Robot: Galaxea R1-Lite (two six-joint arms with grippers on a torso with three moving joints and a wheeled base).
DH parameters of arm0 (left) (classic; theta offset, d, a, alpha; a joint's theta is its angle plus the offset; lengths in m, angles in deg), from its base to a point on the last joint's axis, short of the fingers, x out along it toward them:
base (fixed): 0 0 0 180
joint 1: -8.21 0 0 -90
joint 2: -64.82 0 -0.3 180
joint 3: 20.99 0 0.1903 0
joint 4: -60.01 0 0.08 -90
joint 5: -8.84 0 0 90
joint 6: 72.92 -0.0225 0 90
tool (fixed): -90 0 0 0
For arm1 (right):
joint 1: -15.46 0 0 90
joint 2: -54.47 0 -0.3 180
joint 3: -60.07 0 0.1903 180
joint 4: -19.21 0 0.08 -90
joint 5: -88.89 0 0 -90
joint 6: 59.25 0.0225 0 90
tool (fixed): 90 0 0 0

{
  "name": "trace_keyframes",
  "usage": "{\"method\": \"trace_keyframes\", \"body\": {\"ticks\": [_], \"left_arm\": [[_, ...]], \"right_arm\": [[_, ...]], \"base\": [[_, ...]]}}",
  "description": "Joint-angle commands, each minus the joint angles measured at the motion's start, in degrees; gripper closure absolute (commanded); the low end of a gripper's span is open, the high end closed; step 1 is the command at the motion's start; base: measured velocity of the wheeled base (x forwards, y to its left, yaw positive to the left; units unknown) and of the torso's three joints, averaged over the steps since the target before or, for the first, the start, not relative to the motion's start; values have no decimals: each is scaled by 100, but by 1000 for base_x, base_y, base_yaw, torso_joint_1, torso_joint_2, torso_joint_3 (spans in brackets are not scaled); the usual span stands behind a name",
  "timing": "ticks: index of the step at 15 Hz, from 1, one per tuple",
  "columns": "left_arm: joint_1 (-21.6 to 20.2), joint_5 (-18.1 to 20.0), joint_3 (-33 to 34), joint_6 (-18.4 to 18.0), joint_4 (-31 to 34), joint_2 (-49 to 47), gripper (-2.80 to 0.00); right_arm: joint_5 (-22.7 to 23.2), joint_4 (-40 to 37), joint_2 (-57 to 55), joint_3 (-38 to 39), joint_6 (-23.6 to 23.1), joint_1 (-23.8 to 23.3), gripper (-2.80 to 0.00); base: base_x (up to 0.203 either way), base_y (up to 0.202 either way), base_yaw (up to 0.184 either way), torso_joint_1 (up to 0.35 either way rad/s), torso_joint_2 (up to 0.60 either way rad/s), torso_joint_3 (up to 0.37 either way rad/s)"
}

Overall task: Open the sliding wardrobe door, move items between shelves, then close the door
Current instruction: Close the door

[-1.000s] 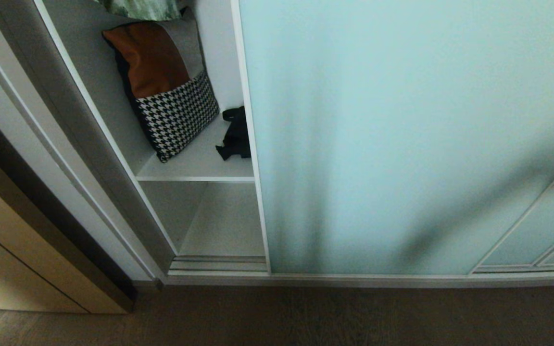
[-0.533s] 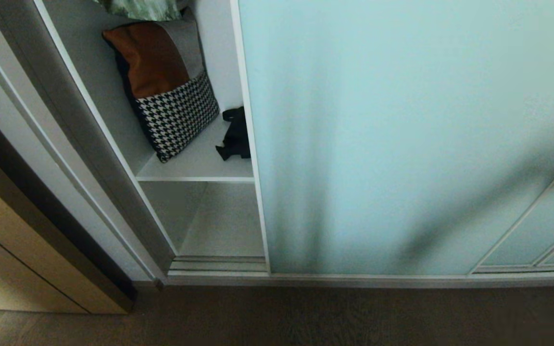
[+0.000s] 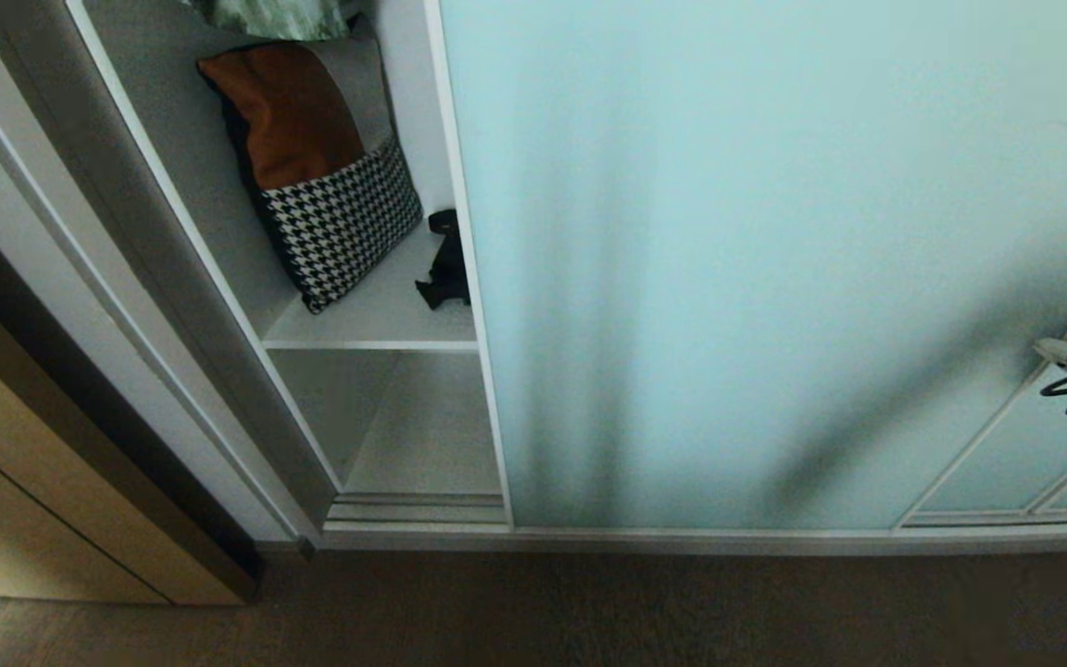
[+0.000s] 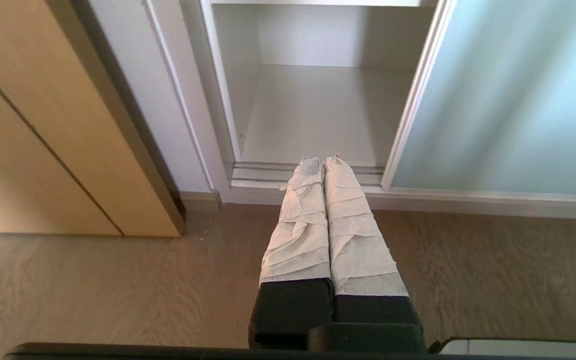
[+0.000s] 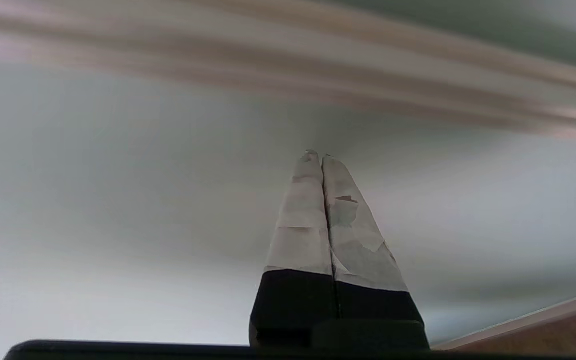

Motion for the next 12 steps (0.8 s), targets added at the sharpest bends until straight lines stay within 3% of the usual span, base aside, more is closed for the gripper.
{"method": "trace_keyframes", "body": {"ticks": [1, 5, 12], "left_arm": [[3, 3, -2, -1, -5, -8, 0], [3, 0, -2, -1, 1, 1, 0], [3, 2, -2, -1, 3, -8, 0]], "right_arm": [[33, 330, 261, 399, 33, 81, 0], [-13, 833, 661, 869, 96, -53, 0], [-312, 796, 430, 267, 130, -571, 0]], "base": [[0, 0, 0, 0, 0, 0], [0, 0, 0, 0, 0, 0], [0, 0, 0, 0, 0, 0]]}}
